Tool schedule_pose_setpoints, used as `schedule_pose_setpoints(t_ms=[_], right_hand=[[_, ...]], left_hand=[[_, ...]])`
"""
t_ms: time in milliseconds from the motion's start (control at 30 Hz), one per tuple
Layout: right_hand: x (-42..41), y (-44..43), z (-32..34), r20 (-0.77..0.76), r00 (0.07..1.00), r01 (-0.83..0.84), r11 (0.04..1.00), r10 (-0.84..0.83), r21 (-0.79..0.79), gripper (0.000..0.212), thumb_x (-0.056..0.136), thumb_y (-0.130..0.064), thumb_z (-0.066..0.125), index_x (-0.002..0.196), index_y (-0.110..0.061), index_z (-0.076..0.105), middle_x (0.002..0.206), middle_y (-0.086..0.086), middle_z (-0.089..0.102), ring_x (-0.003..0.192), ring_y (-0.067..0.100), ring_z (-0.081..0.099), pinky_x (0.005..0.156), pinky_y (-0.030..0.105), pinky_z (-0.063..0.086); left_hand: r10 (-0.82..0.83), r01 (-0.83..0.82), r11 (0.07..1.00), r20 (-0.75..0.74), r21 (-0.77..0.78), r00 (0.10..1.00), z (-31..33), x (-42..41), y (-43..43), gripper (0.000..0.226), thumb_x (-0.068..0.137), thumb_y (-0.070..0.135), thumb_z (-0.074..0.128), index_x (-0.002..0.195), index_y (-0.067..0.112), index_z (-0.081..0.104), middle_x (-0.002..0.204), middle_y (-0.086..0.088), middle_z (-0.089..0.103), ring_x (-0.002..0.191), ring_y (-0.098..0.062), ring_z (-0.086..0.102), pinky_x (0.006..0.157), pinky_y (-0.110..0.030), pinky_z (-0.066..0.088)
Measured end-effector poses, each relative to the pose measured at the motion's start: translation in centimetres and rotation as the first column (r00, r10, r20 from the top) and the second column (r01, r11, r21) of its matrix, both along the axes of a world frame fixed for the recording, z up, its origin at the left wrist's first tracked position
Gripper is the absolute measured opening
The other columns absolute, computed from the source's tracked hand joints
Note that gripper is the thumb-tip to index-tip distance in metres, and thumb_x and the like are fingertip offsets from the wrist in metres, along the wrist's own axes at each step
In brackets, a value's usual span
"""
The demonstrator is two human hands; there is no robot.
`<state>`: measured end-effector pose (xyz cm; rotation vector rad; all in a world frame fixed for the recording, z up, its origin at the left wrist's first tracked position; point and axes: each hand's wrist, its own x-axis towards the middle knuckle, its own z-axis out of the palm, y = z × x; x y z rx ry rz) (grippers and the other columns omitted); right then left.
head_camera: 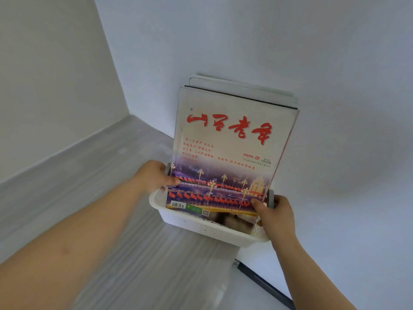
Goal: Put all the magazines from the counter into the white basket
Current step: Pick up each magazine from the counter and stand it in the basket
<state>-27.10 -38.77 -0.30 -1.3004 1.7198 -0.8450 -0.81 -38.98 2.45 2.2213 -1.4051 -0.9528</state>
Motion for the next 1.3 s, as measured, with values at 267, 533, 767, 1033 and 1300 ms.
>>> schedule_pose_setpoints(t_ms=[267,533,767,1033,1300], right_hand=[[1.7,1.5,-1.2,0.231,0.966,0.136,0.989,-0.117,-0.066,0.042,0.086,-0.016,0.052,0.126,-0.015,0.036,0.099,-0.007,0.047,0.073,0.002,0.048,0.065,0.022,0.040],[1.7,1.9,-0.8,0.274,0.950,0.151,0.988,-0.153,0.029,0.045,0.085,-0.007,0.051,0.128,-0.014,0.039,0.105,-0.002,0.047,0.091,0.016,0.048,0.081,0.033,0.041],[2.6,2.8,-0.6,0.305,0.928,0.228,0.974,-0.214,-0.011,0.037,0.088,-0.009,0.048,0.125,-0.010,0.043,0.102,-0.002,0.047,0.088,0.015,0.046,0.078,0.028,0.039],[3.1,2.1,-1.2,0.311,0.898,0.332,0.943,-0.311,-0.018,0.033,0.089,-0.012,0.048,0.122,-0.009,0.044,0.099,0.000,0.048,0.088,0.018,0.049,0.076,0.030,0.040],[2.8,0.2,-1.4,0.309,0.902,0.324,0.946,-0.303,-0.019,0.031,0.090,-0.010,0.044,0.121,-0.010,0.043,0.093,-0.002,0.048,0.075,0.009,0.049,0.065,0.019,0.040]], left_hand=[[-0.146,0.145,0.989,0.041,0.019,0.988,0.8,0.7,-3.7,0.026,0.074,0.025,0.069,0.084,0.002,0.060,0.085,-0.006,0.061,0.069,-0.017,0.054,0.069,-0.024,0.043],[0.270,-0.311,0.947,-0.327,-0.078,0.906,-1.6,-0.8,-0.1,0.026,0.075,0.013,0.068,0.098,0.005,0.058,0.091,-0.010,0.059,0.079,-0.024,0.055,0.075,-0.035,0.044],[0.314,-0.333,0.937,-0.158,-0.109,0.936,-1.8,-0.4,0.3,0.027,0.079,0.024,0.065,0.064,0.004,0.055,0.071,-0.008,0.057,0.060,-0.019,0.050,0.053,-0.028,0.037],[0.276,-0.272,0.957,0.035,-0.099,0.960,-1.6,-0.4,-2.4,0.043,0.081,0.036,0.060,0.051,0.010,0.043,0.054,-0.004,0.047,0.049,-0.017,0.043,0.045,-0.026,0.028],[0.206,-0.202,0.974,0.029,-0.101,0.978,-2.0,-0.3,-5.1,0.043,0.080,0.034,0.063,0.049,0.010,0.045,0.053,-0.004,0.044,0.049,-0.016,0.041,0.045,-0.026,0.027]])
